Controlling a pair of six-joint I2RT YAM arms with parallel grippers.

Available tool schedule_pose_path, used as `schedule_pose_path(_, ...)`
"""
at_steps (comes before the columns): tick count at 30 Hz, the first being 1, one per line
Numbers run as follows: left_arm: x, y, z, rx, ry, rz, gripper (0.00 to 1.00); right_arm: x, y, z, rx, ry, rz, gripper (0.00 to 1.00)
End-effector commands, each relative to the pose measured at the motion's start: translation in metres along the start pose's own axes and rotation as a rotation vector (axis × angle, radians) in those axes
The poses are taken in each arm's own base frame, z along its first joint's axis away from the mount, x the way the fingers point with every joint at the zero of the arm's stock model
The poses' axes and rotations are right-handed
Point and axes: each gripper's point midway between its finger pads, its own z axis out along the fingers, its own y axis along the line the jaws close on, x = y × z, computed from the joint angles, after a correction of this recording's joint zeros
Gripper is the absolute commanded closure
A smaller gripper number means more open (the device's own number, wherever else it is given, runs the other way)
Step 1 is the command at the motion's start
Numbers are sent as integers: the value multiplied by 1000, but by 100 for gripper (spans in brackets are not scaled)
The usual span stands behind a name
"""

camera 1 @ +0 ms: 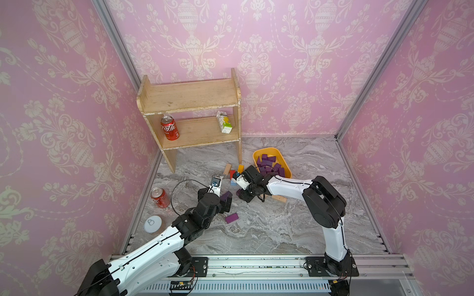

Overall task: Pick purple bricks into the storage bin
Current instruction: Pick up the building block from the center of the board, then place the building block in the storage box.

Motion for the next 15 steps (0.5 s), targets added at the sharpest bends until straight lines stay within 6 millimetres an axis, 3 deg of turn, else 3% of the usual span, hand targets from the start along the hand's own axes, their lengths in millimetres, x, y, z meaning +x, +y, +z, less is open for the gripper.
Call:
schedule_pose_path(1, -5, 6, -3, -19, -3, -3, 1, -26, 0, -37, -4, -98, 42, 78)
schedule_pose_path(7, -10, 5, 0, -23, 16, 24, 1, -50, -17, -98, 2, -220, 107, 77)
schedule_pose_path(10, -11, 1, 5, -15, 28, 46, 1, -50, -36, -128, 61, -243, 131, 76)
schedule_pose_path(15, -17, -23, 13, 84, 75, 77, 1, -35, -76, -170, 172, -290, 215, 75)
